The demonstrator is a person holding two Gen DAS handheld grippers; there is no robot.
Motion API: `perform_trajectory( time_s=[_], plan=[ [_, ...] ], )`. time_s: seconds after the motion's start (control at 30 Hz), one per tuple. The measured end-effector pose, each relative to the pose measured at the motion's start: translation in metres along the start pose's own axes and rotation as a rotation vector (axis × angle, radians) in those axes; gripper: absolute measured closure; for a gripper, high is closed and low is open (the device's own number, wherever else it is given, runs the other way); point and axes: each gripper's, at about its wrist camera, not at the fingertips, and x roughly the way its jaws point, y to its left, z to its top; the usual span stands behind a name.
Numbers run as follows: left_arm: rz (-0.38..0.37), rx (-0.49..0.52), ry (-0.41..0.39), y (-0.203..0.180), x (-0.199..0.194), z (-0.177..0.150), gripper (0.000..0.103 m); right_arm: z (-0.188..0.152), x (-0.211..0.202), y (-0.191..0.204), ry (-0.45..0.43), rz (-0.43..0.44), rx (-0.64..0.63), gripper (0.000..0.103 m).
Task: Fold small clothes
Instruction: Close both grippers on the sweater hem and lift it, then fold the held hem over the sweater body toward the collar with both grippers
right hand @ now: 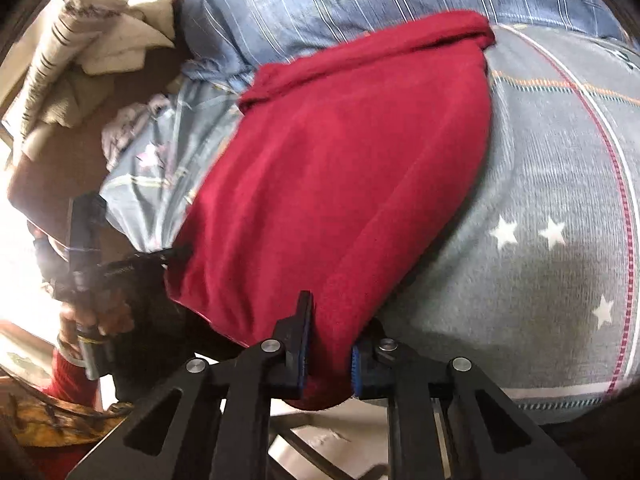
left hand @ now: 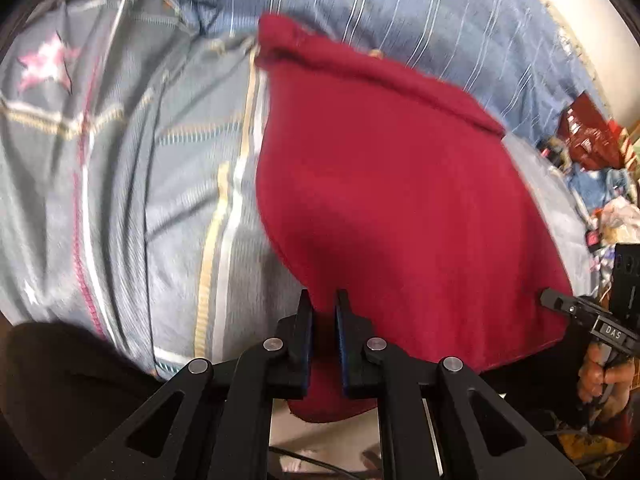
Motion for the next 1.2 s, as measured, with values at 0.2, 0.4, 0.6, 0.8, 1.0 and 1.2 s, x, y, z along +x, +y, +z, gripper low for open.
perform_trajectory(
  time_s=[0.2,0.4,0.6,0.8,1.0,1.2],
  plan=[
    [-0.013,0.0,-0.157,-0.003,-0.033,0.013,0.094,0.018,-0.03,0.008,-0.137,0.092,0.037,0.09],
    [-0.002,0.004,-0.261,-0.007,-0.055,0.018,0.094,0.043,-0.05,0.017,-0.266,0.095,0.041,0.09],
    [-0.004,-0.024,-0.354,0.0,-0.072,0.026,0.094,0.07,-0.068,0.03,-0.362,0.042,-0.008,0.091],
    [0.006,-0.015,-0.395,0.001,-0.071,0.034,0.094,0.088,-0.078,0.034,-0.439,-0.049,-0.048,0.091],
    [0.052,0.016,-0.42,-0.01,-0.065,0.05,0.094,0.097,-0.075,0.04,-0.468,-0.127,-0.091,0.091],
    [0.088,0.035,-0.422,-0.021,-0.052,0.075,0.094,0.111,-0.072,0.035,-0.478,-0.162,-0.093,0.091]
  ],
)
